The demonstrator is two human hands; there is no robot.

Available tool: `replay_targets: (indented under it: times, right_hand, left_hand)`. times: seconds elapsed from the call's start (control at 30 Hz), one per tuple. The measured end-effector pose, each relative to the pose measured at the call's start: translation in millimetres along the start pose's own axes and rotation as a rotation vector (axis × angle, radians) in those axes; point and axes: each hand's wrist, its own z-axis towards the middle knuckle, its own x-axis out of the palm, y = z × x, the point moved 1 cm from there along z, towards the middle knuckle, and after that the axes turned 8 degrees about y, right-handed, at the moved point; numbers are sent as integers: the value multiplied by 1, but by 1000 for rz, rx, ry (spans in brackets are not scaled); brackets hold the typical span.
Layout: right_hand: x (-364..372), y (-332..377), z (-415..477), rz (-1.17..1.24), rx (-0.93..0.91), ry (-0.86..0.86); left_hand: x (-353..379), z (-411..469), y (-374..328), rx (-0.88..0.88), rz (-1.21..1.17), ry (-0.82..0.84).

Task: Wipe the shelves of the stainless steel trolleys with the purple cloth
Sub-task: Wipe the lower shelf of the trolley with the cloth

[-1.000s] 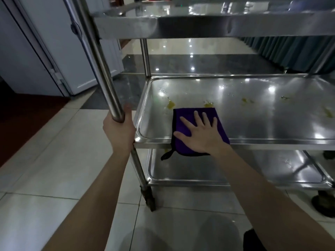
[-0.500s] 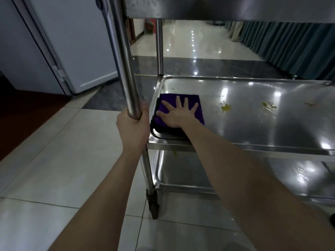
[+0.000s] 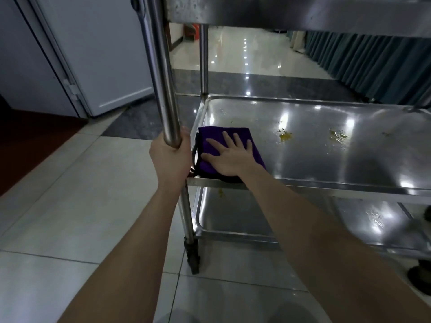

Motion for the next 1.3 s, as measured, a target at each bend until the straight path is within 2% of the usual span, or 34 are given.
replay_targets:
  times: [0.17,0.23,0.33,0.5,0.67,0.8,0.97,1.07,1.13,1.17,1.23,1.3]
  right_hand:
    - [-12,-119,-27,68,199,-20]
    - [-14,-138,-31,61,241,-6]
    - [-11,-94,-13,26,239,-21]
    - [-1,39,30,-41,31,-26]
    - [0,37,22,9,-1,-62]
    - [-4,-25,0,37,8,-60]
    - [-18,-194,-59,71,217,-35]
    - [-19,-238,-80,67,247,-16]
    - [-15,-236,-78,67,245,-42]
    - [-14,-232,-76,67,245,-59]
    - [-13,-225,-77,71,235,-71]
    - [-12,-222,-79,77,227,-68]
  left_hand:
    - [1,-2,0,45,35,-17]
    - [3,-2,2,49,24,0]
    - [4,-1,5,58,29,2]
    - [0,0,7,43,3,37]
    - [-6,1,5,14,-2,53]
    - [-11,6,8,-38,6,36]
    - [-10,5,6,-106,74,-10]
    - [-3,-19,-2,-82,117,-221]
    - [7,-51,-4,132,289,-389]
    - [19,-68,-6,284,407,-354]
    - [56,-87,-9,460,589,-88]
    - [96,-90,-15,431,675,150]
